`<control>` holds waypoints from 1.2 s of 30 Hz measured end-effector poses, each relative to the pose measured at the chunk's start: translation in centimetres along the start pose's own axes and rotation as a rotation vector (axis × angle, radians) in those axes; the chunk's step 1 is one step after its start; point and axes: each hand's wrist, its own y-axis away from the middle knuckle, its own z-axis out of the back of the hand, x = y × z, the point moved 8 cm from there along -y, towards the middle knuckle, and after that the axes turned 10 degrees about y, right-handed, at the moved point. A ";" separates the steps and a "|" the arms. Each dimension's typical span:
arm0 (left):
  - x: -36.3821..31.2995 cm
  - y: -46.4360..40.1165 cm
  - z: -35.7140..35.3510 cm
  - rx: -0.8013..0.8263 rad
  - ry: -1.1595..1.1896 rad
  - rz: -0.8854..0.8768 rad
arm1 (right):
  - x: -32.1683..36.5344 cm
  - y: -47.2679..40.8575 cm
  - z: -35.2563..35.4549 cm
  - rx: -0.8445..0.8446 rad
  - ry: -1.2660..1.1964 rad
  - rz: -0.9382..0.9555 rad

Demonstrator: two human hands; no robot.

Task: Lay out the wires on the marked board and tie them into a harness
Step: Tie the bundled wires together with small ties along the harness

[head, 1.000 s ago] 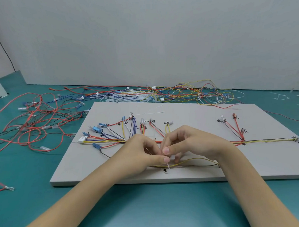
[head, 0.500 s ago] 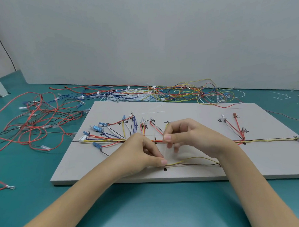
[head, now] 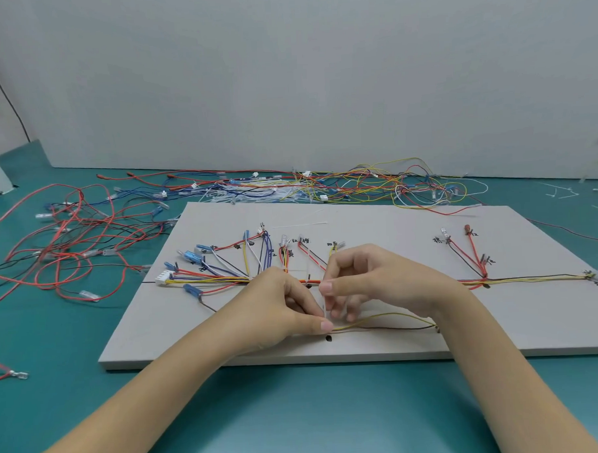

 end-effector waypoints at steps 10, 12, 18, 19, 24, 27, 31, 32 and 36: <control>0.2 0.0 0.0 -0.007 -0.027 0.024 | 0.3 -0.6 -0.7 -0.051 0.015 0.005; 0.2 0.0 0.0 -0.002 -0.041 0.021 | 0.3 -0.8 -0.7 -0.060 0.005 0.003; -0.1 0.2 -0.1 0.019 -0.085 -0.013 | 0.1 -0.5 -0.4 -0.052 0.020 0.001; -0.1 0.2 -0.1 0.025 -0.090 -0.023 | 0.0 -0.4 -0.3 -0.051 0.030 -0.005; -0.3 0.4 0.2 0.101 -0.131 -0.038 | -0.1 -0.2 -0.3 -0.016 0.023 -0.002; -0.3 0.5 0.4 0.138 -0.147 -0.032 | 0.0 -0.3 -0.3 -0.014 0.011 0.012; -0.4 0.6 0.5 0.143 -0.217 -0.038 | 0.0 -0.1 0.1 -0.024 0.018 0.015; -0.4 0.6 0.6 0.137 -0.233 -0.040 | 0.0 -0.1 0.2 -0.030 0.022 0.014; -0.4 0.7 0.7 0.106 -0.295 -0.037 | -0.1 0.0 0.5 -0.037 0.033 0.006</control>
